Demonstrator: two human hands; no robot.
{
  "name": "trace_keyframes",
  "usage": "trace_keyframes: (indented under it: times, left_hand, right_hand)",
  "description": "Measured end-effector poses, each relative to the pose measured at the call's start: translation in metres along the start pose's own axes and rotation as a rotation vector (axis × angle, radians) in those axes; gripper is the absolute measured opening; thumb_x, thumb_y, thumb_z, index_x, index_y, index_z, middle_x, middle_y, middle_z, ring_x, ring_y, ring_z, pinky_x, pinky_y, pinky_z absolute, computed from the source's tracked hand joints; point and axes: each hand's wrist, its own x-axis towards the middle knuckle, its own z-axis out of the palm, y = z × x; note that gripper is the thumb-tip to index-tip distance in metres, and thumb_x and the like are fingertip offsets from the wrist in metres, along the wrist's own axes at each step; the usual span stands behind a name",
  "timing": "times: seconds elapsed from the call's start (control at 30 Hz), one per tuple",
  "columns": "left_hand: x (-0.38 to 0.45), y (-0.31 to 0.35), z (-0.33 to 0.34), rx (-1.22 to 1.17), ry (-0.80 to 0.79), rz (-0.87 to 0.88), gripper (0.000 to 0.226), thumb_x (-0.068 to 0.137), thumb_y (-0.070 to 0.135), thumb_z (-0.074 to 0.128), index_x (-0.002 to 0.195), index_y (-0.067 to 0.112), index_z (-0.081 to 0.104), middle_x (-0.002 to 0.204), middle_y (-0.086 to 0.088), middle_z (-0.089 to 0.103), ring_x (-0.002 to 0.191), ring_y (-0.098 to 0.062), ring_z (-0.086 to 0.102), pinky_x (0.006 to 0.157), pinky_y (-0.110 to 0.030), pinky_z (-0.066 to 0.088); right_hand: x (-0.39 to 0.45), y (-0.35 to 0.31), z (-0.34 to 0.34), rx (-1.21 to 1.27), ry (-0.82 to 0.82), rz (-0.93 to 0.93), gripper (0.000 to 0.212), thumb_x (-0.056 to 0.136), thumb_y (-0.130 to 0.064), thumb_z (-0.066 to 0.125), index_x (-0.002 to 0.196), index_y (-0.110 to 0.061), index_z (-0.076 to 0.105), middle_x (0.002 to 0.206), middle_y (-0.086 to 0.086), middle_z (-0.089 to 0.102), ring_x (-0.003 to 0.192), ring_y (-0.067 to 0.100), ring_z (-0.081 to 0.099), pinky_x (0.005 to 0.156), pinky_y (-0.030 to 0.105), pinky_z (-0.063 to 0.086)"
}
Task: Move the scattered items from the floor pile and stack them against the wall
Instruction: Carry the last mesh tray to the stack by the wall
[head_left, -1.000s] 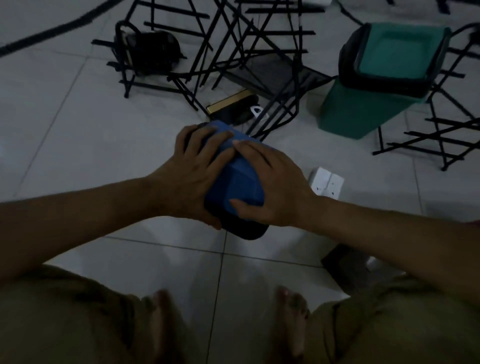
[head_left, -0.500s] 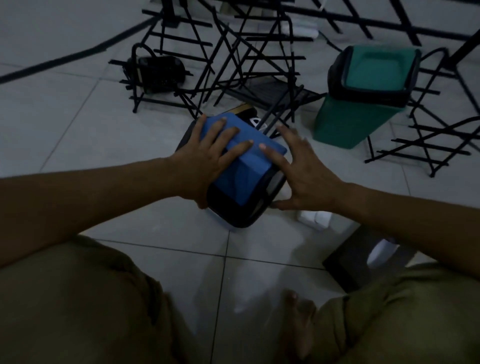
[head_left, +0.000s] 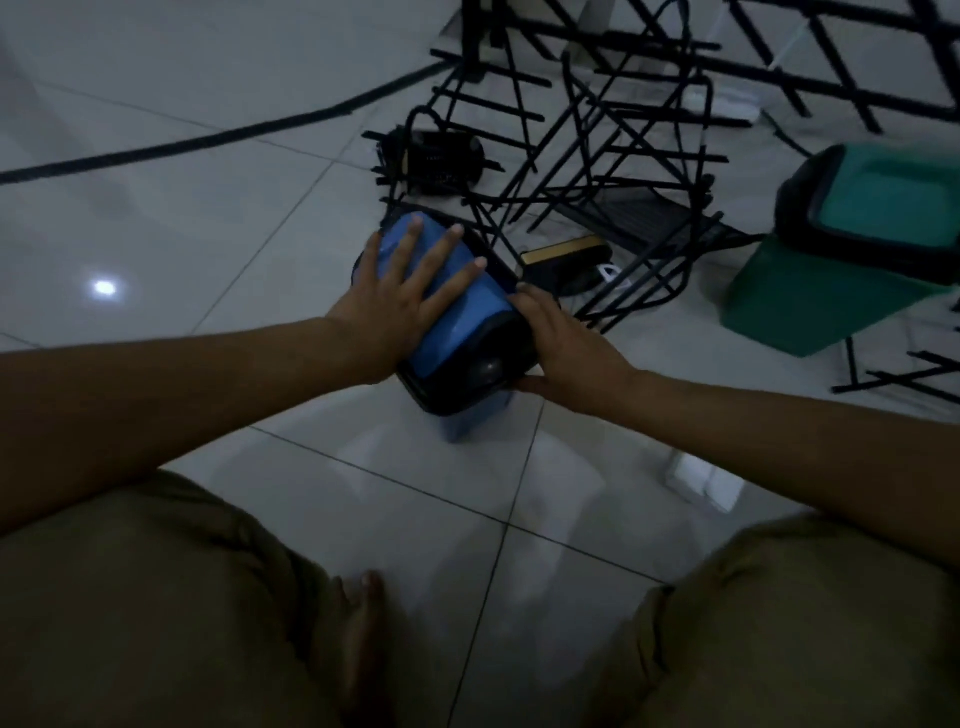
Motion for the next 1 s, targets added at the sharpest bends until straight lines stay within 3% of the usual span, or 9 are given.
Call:
trace_keyframes:
  times: [0.07, 0.17, 0.3, 0.53, 0.6, 0.7, 0.83, 1.0]
  left_hand:
    - [-0.005, -0.005, 0.008, -0.058, 0.018, -0.048, 0.121, 0.087, 0.03, 0.065, 0.132, 0.023, -0.048, 0.15, -0.016, -0.038, 0.141, -0.047, -0.019, 0.111, -0.065, 0.01]
    - [-0.004, 0.003, 0.019, -0.107, 0.039, 0.015, 0.124, 0.082, 0.02, 0.067, 0.135, 0.029, -0.044, 0.148, -0.013, -0.041, 0.14, -0.048, -0.02, 0.111, -0.065, 0.013]
    - [0.014, 0.004, 0.025, -0.096, 0.073, -0.045, 0.113, 0.086, 0.026, 0.062, 0.139, 0.031, -0.038, 0.148, -0.012, -0.039, 0.139, -0.054, -0.014, 0.109, -0.066, 0.021]
    - [0.047, -0.01, 0.014, 0.056, -0.01, -0.133, 0.099, 0.093, 0.029, 0.055, 0.146, 0.027, -0.028, 0.15, -0.018, -0.035, 0.14, -0.053, -0.011, 0.113, -0.065, 0.013]
    - [0.059, -0.01, 0.009, 0.097, -0.045, -0.184, 0.103, 0.09, 0.037, 0.058, 0.147, 0.027, -0.027, 0.15, -0.019, -0.035, 0.14, -0.051, -0.016, 0.111, -0.068, 0.005]
    - [0.077, 0.006, 0.0, 0.147, -0.048, -0.218, 0.101, 0.087, 0.054, 0.054, 0.151, 0.021, -0.016, 0.154, -0.02, -0.027, 0.139, -0.05, -0.021, 0.109, -0.069, -0.004]
    - [0.116, 0.047, -0.024, 0.117, 0.014, -0.047, 0.089, 0.088, 0.056, 0.048, 0.152, 0.013, 0.003, 0.158, -0.018, -0.011, 0.142, -0.046, -0.015, 0.11, -0.066, -0.006]
    - [0.163, 0.094, -0.026, 0.165, 0.071, 0.308, 0.076, 0.088, 0.056, 0.047, 0.148, 0.018, 0.02, 0.153, -0.019, 0.01, 0.14, -0.04, 0.015, 0.111, -0.056, 0.015]
  right_hand:
    - [0.025, 0.0, 0.005, -0.013, 0.008, 0.01, 0.099, 0.076, -0.043, 0.079, 0.148, -0.006, 0.022, 0.153, 0.02, 0.024, 0.123, 0.045, 0.048, 0.09, 0.057, 0.049]
    - [0.06, -0.002, 0.013, -0.01, 0.037, 0.042, 0.096, 0.077, -0.041, 0.078, 0.148, -0.007, 0.022, 0.153, 0.018, 0.025, 0.115, 0.045, 0.053, 0.083, 0.054, 0.051]
    - [0.093, -0.001, 0.018, -0.072, 0.012, 0.108, 0.108, 0.076, -0.053, 0.073, 0.154, -0.015, 0.008, 0.157, 0.014, 0.018, 0.124, 0.043, 0.047, 0.089, 0.053, 0.05]
    - [0.07, 0.016, -0.007, -0.133, -0.054, 0.155, 0.119, 0.078, -0.03, 0.078, 0.153, -0.029, -0.014, 0.163, 0.009, 0.001, 0.134, 0.042, 0.035, 0.096, 0.05, 0.047]
    - [0.054, 0.029, -0.016, -0.178, -0.103, 0.21, 0.115, 0.079, -0.03, 0.077, 0.154, -0.028, -0.01, 0.161, 0.013, 0.004, 0.132, 0.042, 0.034, 0.097, 0.05, 0.045]
    - [0.034, 0.053, -0.032, -0.192, -0.143, 0.316, 0.095, 0.081, -0.031, 0.074, 0.154, -0.019, 0.013, 0.15, 0.019, 0.023, 0.126, 0.041, 0.039, 0.095, 0.047, 0.045]
    - [0.001, 0.086, -0.05, -0.162, -0.107, 0.441, 0.066, 0.087, -0.034, 0.067, 0.14, -0.01, 0.037, 0.135, 0.018, 0.038, 0.121, 0.035, 0.044, 0.09, 0.041, 0.045]
    - [-0.043, 0.126, -0.069, -0.254, -0.173, 0.606, 0.06, 0.092, -0.035, 0.06, 0.14, -0.009, 0.037, 0.142, 0.019, 0.032, 0.128, 0.037, 0.038, 0.097, 0.042, 0.042]
